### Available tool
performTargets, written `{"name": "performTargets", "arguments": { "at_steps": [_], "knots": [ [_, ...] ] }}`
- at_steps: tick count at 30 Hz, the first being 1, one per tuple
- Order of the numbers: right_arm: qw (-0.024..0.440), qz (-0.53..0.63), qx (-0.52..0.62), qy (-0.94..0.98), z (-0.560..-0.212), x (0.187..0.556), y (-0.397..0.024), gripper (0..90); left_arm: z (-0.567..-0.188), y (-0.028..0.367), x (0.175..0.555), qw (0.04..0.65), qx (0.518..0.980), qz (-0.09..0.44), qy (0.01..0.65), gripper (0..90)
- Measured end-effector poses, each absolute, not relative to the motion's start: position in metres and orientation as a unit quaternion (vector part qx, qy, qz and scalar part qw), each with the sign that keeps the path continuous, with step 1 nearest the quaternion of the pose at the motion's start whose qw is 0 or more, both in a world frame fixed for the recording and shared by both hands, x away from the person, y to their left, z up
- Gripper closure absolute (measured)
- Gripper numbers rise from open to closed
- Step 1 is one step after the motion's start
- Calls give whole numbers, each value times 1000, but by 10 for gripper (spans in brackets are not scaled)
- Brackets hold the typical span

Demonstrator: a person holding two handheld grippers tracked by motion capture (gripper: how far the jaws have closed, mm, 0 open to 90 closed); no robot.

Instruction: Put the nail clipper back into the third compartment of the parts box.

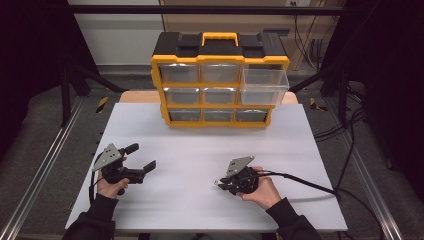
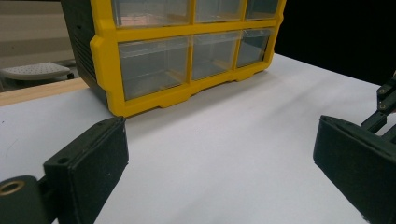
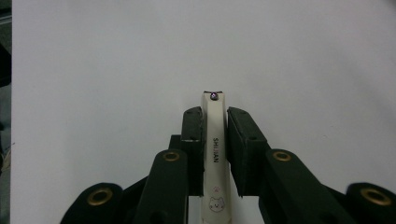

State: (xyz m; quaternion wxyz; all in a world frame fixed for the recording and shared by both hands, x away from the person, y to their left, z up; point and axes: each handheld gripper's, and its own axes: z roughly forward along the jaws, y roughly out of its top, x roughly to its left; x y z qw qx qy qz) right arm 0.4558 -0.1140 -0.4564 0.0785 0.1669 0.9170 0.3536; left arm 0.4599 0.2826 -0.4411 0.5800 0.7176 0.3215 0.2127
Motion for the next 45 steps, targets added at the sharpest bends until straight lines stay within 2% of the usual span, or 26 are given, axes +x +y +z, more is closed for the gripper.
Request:
{"name": "performTargets", "arguments": {
  "at_steps": [45],
  "knots": [
    [153,421,219,867,-388,457,-156,773,-442,283,460,576,720,214,323,28]
  ]
}}
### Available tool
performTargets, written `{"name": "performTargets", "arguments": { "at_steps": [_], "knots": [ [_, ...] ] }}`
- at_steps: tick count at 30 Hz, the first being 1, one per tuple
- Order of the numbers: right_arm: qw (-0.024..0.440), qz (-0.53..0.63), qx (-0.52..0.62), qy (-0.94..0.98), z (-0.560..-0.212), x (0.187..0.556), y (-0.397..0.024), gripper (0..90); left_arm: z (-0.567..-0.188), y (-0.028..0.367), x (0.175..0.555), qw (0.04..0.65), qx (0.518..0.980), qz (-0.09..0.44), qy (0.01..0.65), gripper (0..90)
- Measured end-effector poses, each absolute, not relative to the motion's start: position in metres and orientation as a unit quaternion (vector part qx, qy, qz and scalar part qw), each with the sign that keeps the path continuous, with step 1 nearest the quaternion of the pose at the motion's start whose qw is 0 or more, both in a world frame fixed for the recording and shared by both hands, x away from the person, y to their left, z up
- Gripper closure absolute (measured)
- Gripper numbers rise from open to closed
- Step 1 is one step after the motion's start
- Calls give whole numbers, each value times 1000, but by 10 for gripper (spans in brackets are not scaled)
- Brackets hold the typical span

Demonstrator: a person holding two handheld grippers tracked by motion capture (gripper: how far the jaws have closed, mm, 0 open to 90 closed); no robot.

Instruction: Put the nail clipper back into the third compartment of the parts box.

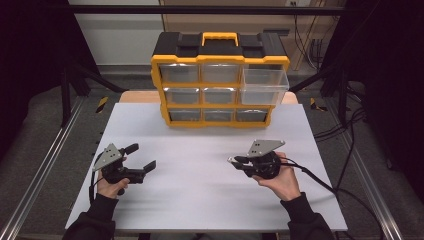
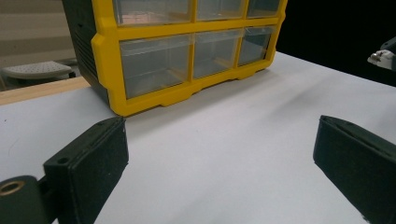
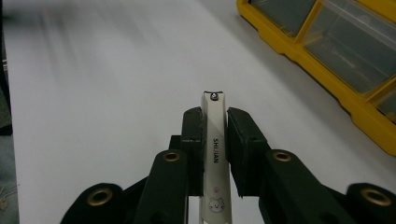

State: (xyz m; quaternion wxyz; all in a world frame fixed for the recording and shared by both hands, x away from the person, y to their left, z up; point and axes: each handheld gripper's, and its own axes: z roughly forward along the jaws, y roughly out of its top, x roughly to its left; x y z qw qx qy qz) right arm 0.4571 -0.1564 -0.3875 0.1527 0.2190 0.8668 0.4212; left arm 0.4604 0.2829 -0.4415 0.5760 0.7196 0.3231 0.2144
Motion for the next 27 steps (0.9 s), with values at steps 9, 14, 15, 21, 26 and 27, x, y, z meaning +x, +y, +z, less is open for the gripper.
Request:
{"name": "performTargets", "arguments": {
  "at_steps": [9,14,15,21,26,27],
  "knots": [
    [162,423,224,863,-379,459,-162,773,-442,283,461,575,720,215,323,28],
    [169,423,224,862,-370,459,-162,773,-442,283,461,575,720,215,323,28],
    [171,424,224,861,-368,459,-163,773,-442,283,461,575,720,215,323,28],
    [178,427,221,858,-353,459,-165,773,-442,283,461,575,720,215,323,28],
    [184,428,224,856,-343,459,-167,773,-442,283,461,576,719,215,324,28],
    [185,428,224,855,-342,460,-168,773,-442,283,461,575,720,215,324,29]
  ]
}}
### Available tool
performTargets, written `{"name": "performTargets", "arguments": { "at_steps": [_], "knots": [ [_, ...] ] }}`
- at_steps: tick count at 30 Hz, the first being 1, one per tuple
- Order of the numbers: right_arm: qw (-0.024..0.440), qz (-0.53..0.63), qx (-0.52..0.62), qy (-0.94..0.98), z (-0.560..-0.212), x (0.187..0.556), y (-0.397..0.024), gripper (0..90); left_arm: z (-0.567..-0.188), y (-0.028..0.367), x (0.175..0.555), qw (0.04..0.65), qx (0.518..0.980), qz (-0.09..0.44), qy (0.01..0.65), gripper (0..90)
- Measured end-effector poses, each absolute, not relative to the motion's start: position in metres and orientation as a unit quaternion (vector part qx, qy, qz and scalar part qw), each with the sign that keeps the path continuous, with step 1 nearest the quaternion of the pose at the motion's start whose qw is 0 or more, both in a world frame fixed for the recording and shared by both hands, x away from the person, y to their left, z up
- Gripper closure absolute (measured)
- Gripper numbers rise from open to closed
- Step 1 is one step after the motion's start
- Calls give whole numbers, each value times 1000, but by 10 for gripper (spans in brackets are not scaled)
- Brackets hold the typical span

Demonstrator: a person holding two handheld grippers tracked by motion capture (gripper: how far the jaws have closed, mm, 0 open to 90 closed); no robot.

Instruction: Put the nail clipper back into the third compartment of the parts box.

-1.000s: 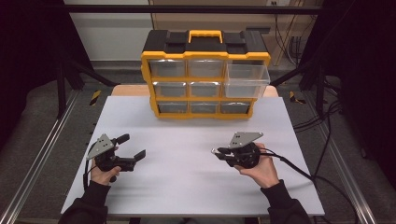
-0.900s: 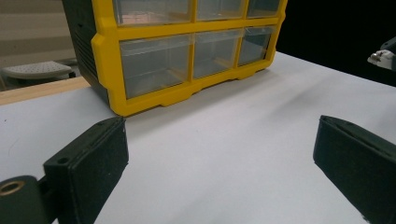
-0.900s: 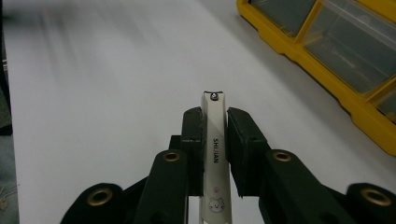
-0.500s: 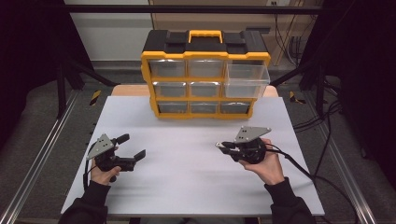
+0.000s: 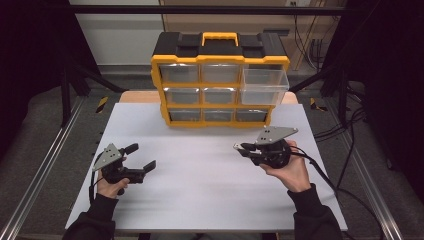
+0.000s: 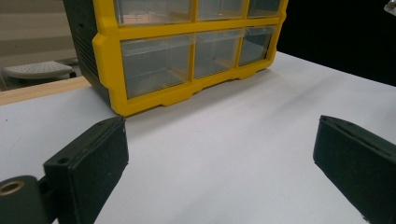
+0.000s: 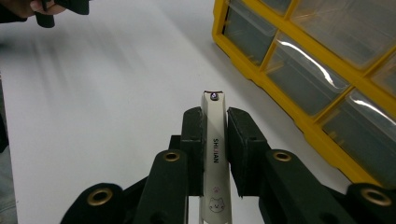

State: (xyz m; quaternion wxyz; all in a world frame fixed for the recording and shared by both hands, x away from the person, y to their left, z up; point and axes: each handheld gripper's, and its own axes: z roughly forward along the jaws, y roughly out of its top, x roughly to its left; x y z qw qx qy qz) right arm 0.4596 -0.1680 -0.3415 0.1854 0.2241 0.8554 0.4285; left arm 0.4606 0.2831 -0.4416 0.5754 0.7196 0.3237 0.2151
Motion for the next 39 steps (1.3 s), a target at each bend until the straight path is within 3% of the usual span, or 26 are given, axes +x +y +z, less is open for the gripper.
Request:
{"name": "performTargets", "arguments": {
  "at_steps": [39],
  "knots": [
    [223,443,230,837,-279,466,-179,773,-442,284,461,575,719,215,325,29]
  ]
}}
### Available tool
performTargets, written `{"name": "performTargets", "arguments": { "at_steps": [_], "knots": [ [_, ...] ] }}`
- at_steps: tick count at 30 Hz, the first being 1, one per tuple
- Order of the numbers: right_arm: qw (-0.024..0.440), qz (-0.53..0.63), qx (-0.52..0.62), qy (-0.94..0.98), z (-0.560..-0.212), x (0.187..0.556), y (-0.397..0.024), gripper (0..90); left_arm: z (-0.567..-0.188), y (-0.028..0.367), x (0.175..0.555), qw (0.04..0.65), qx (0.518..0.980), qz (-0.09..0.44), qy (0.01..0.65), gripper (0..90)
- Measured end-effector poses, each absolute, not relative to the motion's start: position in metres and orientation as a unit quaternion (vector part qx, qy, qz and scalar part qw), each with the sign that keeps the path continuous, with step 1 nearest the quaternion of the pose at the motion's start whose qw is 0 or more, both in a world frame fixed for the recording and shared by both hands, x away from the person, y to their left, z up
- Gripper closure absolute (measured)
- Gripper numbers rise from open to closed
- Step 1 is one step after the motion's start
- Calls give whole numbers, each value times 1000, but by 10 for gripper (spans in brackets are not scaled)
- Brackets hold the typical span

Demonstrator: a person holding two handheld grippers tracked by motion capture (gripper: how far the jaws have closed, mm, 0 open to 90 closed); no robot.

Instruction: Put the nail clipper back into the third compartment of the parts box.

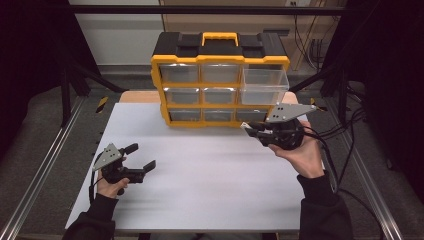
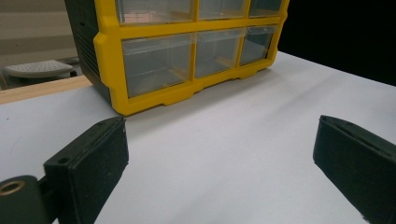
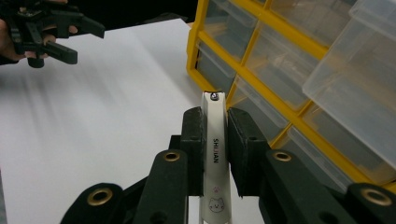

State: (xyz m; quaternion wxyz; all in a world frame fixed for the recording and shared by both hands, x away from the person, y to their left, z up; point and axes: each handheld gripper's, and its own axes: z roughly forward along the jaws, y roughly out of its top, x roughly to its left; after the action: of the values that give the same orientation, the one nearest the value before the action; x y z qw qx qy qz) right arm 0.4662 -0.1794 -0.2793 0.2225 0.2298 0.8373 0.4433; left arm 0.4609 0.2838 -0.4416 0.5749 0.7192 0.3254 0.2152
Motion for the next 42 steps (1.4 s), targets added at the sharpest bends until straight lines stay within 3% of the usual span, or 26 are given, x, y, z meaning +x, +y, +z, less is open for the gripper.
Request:
{"name": "performTargets", "arguments": {
  "at_steps": [42],
  "knots": [
    [258,461,242,814,-225,479,-186,773,-441,284,461,576,719,217,324,30]
  ]
}}
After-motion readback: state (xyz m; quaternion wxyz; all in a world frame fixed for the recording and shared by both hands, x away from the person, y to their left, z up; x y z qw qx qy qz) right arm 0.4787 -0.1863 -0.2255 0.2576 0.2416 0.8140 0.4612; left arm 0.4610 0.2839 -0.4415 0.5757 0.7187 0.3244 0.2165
